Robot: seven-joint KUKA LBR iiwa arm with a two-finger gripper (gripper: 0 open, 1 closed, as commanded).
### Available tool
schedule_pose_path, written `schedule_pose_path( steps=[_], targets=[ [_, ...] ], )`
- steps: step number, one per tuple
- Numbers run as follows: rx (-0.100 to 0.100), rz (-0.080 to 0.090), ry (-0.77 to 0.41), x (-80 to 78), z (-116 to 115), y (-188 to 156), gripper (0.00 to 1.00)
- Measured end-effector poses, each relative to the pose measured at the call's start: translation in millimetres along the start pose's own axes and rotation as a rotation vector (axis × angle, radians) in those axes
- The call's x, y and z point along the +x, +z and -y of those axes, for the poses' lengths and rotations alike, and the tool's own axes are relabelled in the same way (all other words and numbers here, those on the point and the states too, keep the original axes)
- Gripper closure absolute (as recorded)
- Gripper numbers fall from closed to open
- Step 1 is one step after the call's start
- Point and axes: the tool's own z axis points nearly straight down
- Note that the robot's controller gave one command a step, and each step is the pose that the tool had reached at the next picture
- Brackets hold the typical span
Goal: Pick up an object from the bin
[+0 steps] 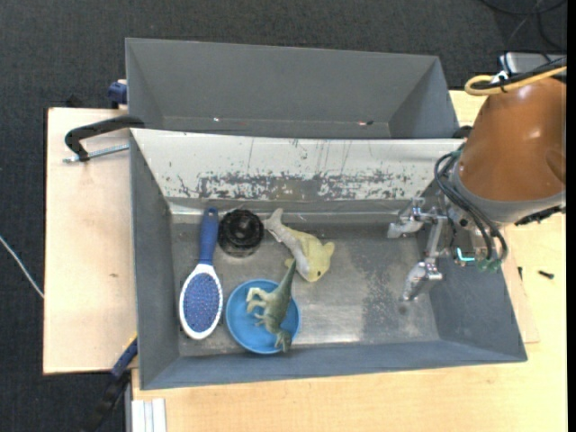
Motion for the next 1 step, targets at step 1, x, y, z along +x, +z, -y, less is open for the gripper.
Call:
schedule_pose_path(
  steps=[1],
  targets=[
    [-0.001,0.001,0.040,-42.7,-10.0,101.6,0.00]
  ],
)
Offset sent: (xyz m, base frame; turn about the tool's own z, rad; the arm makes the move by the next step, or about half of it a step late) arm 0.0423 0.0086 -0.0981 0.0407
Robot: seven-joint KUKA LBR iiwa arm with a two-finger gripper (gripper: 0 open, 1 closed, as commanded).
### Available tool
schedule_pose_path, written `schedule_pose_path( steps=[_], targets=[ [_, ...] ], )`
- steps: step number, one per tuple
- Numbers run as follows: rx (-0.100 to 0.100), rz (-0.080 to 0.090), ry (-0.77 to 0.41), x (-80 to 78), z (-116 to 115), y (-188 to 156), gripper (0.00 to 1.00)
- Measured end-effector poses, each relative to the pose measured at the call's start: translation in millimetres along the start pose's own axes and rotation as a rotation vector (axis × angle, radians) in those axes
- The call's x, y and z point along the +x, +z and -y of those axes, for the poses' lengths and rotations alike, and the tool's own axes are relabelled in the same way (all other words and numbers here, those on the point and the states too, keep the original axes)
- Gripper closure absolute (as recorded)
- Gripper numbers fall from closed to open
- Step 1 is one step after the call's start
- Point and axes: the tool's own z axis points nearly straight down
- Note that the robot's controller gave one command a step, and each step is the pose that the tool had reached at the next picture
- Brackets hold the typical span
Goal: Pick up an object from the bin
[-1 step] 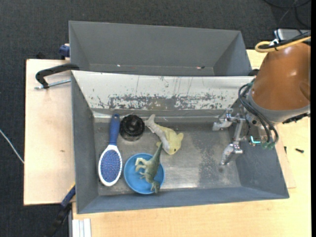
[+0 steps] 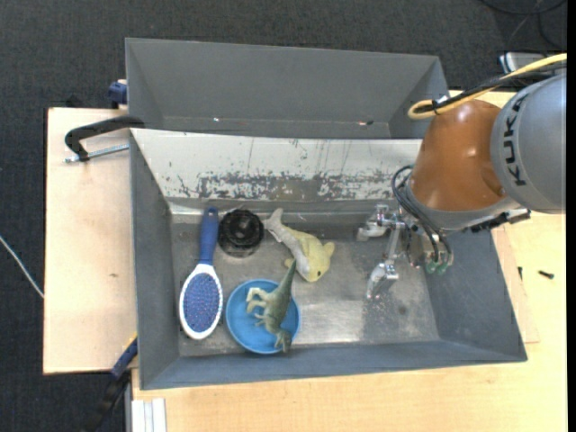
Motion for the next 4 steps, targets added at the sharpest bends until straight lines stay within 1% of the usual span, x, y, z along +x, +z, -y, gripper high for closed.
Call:
schedule_pose_path(
  steps=[1,2,3,4],
  targets=[
    [0.000,0.005,-0.381,19.7,-69,2,0.00],
    [0.003,0.005,-0.611,29.2,-72,10,0.00],
    [0.004,0.021,-0.497,-25.5,-98,-66,0.00],
    [0.003,0.012,-0.489,-47.5,-125,20,0.00]
  ],
)
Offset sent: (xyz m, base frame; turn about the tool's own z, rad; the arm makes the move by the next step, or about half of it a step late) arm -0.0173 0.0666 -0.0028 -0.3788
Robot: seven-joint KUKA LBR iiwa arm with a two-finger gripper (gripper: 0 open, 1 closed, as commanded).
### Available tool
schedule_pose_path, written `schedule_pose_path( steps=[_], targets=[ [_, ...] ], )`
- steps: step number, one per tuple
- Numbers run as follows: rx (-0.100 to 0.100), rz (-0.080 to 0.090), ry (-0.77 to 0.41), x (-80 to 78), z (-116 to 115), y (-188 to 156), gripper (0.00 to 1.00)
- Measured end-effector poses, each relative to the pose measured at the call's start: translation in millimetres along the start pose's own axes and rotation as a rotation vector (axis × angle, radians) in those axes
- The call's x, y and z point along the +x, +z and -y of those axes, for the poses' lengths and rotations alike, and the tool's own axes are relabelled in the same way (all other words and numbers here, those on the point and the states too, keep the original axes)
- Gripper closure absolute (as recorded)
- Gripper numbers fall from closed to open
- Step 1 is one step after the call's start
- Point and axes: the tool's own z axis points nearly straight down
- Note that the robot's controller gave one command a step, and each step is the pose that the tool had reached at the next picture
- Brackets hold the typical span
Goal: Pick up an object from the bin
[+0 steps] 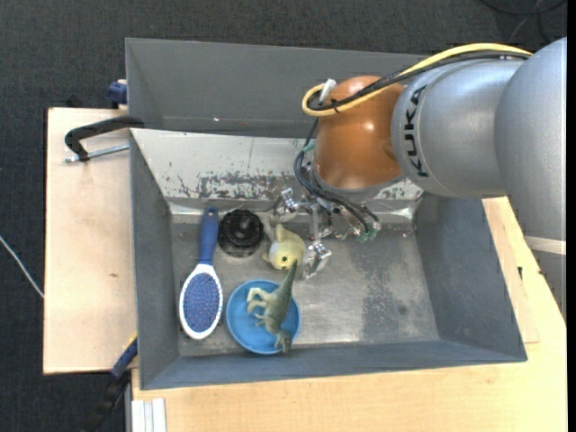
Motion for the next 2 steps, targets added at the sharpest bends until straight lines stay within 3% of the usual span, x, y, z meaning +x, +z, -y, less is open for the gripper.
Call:
schedule_pose_path(
  steps=[1,2],
  targets=[
    [0.003,0.013,0.000,-3.3,0,-1,1.00],
    [0.003,0.009,-0.064,-13.1,-23,-153,1.00]
  ],
)
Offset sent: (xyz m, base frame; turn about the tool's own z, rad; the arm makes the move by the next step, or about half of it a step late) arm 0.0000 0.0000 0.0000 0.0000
